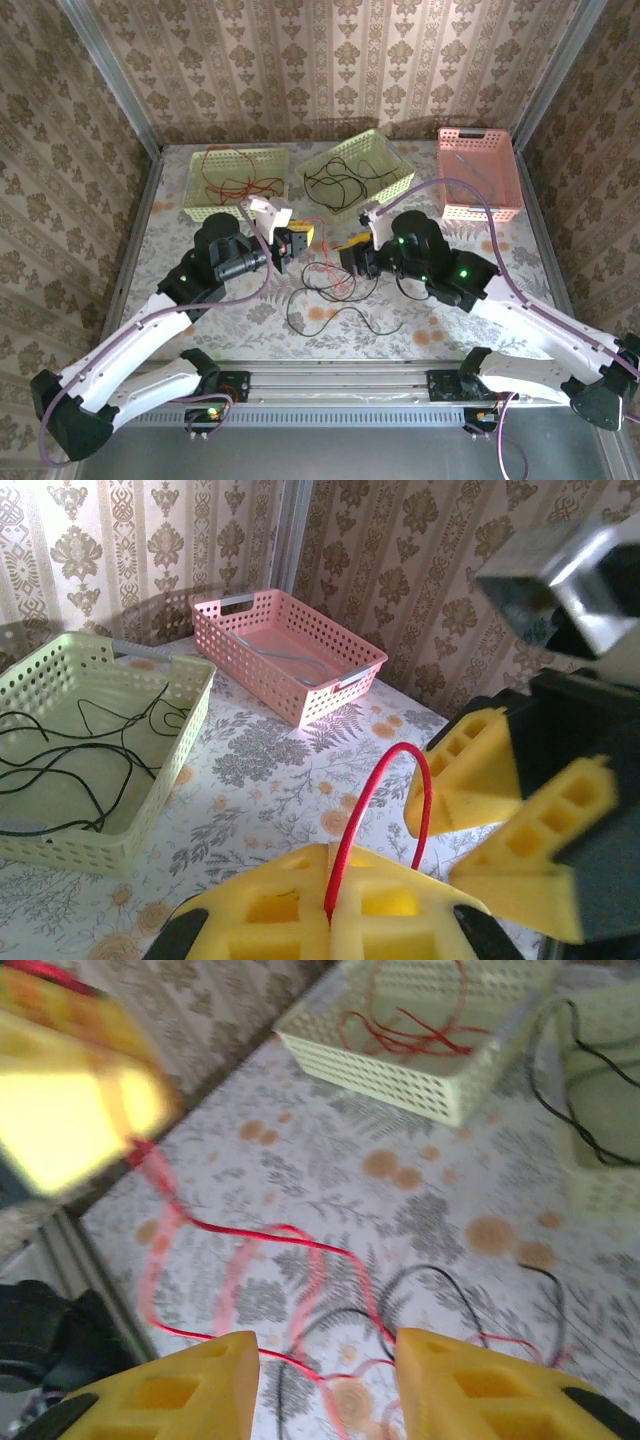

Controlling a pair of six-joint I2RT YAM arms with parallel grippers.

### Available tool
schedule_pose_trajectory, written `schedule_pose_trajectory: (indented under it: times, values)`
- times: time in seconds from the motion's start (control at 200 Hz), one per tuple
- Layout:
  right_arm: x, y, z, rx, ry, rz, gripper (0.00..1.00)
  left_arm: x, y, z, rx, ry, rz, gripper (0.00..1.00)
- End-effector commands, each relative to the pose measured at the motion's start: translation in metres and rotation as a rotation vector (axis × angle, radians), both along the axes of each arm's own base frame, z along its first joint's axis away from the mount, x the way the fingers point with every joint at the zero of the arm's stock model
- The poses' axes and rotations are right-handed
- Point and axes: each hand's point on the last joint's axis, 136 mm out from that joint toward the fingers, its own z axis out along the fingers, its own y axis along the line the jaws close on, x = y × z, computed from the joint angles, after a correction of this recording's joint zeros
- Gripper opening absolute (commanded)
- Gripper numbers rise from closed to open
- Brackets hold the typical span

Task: Untangle the cables

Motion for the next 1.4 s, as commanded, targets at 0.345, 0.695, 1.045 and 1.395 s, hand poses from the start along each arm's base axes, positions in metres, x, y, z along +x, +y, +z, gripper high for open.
schedule_pose_trajectory:
  times: [0.345, 0.695, 1.045, 1.395]
  values:
    - [0.012, 0.029, -0.074, 0.063, 0.181, 0.165, 0.47, -0.007, 0.011, -0.006, 0.021, -0.012, 0.006, 0.00]
    - [0.013, 0.059, -0.109, -0.015, 0.207, 0.278, 0.56, -0.006, 0.016, 0.002, 0.017, -0.005, 0.014, 0.00]
    - [0.048, 0.039, -0.110, -0.120, 0.115, 0.092, 0.00, -0.001, 0.026, 0.009, 0.006, 0.003, 0.063, 0.00]
    - [0.084, -0.116, -0.082, -0.033, 0.101, -0.450, 0.00, 0.036, 0.103, 0.046, -0.034, -0.021, 0.413, 0.00]
